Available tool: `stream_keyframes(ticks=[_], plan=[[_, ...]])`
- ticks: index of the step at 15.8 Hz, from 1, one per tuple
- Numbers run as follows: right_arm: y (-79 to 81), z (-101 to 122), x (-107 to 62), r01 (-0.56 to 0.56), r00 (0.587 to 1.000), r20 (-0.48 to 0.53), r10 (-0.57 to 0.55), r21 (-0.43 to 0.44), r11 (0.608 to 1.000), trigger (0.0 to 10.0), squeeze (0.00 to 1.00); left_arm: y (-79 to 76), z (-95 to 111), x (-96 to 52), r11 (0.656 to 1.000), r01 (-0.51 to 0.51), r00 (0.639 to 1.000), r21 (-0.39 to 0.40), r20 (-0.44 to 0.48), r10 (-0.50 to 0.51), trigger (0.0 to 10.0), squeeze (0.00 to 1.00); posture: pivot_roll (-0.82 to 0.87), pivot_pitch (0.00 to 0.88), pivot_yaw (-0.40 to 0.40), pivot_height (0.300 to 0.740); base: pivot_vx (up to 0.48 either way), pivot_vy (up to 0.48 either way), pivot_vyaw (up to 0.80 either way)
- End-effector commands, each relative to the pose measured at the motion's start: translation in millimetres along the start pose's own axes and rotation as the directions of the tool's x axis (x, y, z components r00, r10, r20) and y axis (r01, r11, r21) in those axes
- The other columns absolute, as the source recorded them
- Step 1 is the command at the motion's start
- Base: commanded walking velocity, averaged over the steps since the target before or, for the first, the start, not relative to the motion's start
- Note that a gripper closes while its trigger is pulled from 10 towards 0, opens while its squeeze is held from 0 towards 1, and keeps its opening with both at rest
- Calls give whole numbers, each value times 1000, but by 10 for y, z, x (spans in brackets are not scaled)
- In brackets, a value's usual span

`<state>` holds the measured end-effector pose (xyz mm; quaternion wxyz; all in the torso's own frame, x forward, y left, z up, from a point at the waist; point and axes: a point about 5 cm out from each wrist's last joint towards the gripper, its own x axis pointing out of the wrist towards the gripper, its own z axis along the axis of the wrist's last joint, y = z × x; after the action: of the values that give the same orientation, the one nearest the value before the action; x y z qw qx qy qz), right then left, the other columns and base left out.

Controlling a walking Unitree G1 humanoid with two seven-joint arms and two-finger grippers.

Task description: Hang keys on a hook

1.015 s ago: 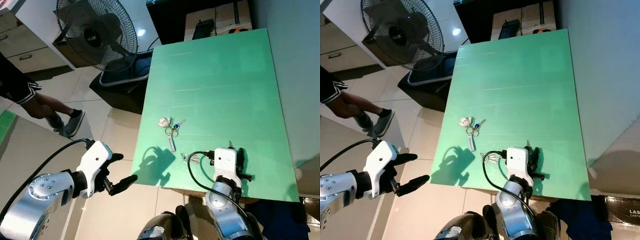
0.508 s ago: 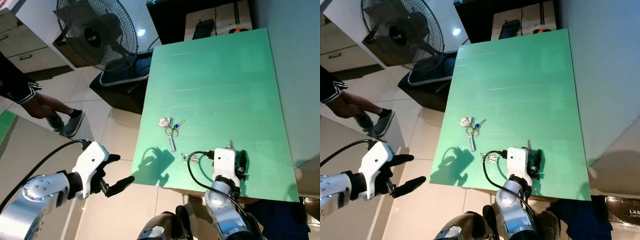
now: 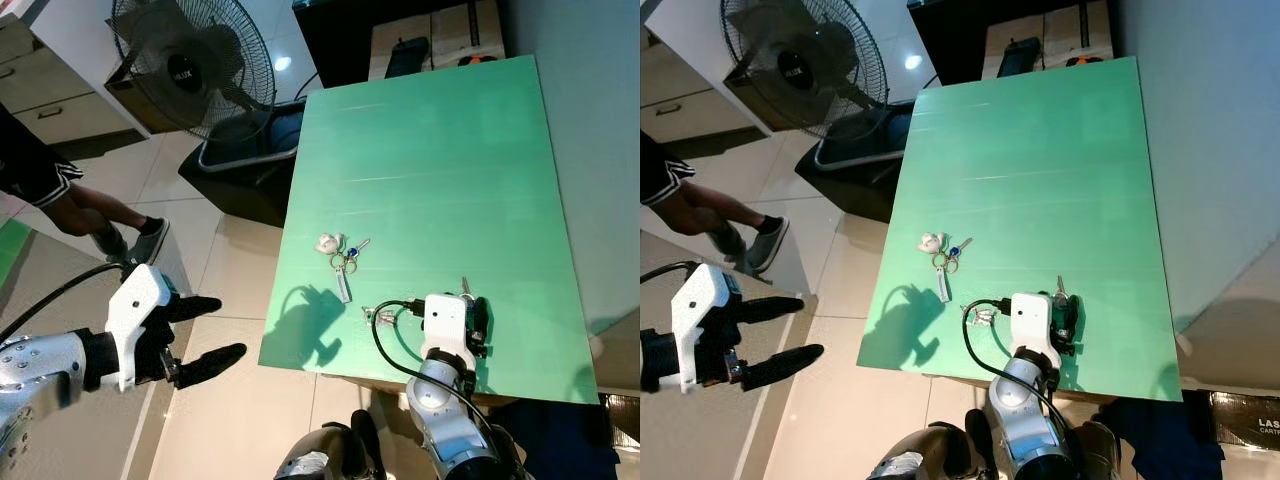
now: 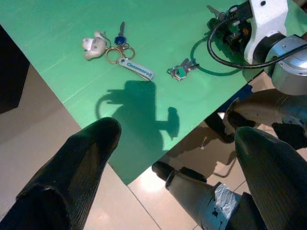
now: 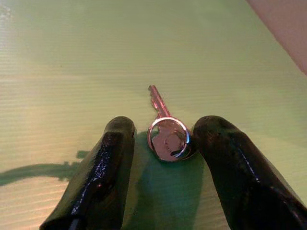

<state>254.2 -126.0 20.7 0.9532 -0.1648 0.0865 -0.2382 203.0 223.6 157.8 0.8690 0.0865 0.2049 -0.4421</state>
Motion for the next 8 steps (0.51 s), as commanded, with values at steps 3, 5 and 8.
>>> stream_keyframes(ticks=[3,5,8], plan=[[122,-31,-121,-40,999,-29,41,23,999,1882,0,150,93,-297,995,-69,997,79,-27,71,10000,0,102,299,400,740,0,0,0],[160,-33,-164,-59,998,-27,60,31,998,0,0,62,46,-437,999,-34,999,3,-42,34,10000,0,105,304,400,740,0,0,0],[198,-23,-191,-79,997,-19,80,34,996,0,0,-114,-6,-465,990,49,999,-133,-13,-51,10000,0,107,309,400,740,0,0,0]])
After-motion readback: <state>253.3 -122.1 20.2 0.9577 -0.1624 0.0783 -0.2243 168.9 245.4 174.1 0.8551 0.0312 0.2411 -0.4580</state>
